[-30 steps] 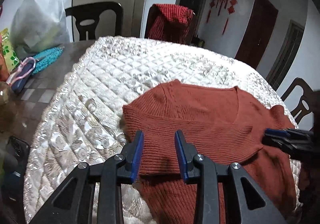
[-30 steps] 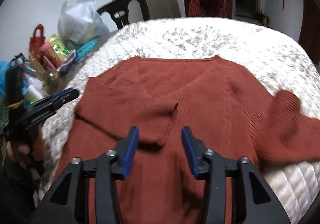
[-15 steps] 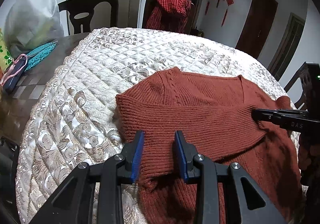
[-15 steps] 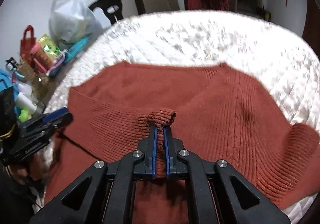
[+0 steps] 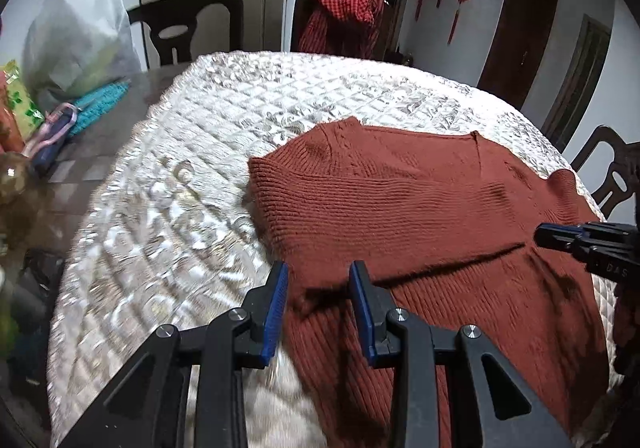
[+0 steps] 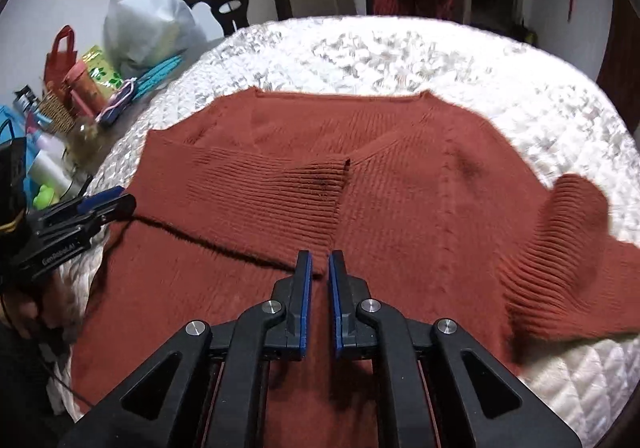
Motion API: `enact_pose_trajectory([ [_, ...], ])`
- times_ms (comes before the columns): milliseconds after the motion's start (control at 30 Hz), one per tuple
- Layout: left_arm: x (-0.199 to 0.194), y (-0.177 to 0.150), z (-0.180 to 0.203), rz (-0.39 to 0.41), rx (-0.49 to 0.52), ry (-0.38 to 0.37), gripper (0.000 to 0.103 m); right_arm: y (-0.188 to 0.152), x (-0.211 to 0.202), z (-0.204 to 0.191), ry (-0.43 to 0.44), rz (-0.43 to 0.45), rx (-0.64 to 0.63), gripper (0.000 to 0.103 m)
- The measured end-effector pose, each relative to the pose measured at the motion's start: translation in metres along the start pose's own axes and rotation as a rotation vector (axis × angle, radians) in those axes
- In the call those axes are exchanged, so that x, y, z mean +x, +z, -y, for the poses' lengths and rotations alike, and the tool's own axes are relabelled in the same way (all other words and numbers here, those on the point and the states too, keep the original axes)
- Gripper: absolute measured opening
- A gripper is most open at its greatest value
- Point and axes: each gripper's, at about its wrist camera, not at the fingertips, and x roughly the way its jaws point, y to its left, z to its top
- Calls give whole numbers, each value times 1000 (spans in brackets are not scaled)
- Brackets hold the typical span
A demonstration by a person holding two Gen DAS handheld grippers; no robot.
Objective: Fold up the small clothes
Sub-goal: 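Lift the sleeve with the left tool, lay it across the chest, release, then move the right tool to the other sleeve cuff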
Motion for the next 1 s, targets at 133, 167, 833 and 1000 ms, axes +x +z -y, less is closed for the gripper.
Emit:
enact_pose_trajectory([
  [133,-24,-10,11,37,-5,11,34,-15,-27,-6,3,68,0,18],
  [167,-29,-13,14,43,-6,13,34,-18,-33,-7,5,82,1,22],
  [833,-71,-47,56,110,9,28,47,-72,-82,-20,-9,175,-7,38],
  [1000,-72,-47,58,111,16,26,47,-73,-84,-20,-9,178,-6,38],
])
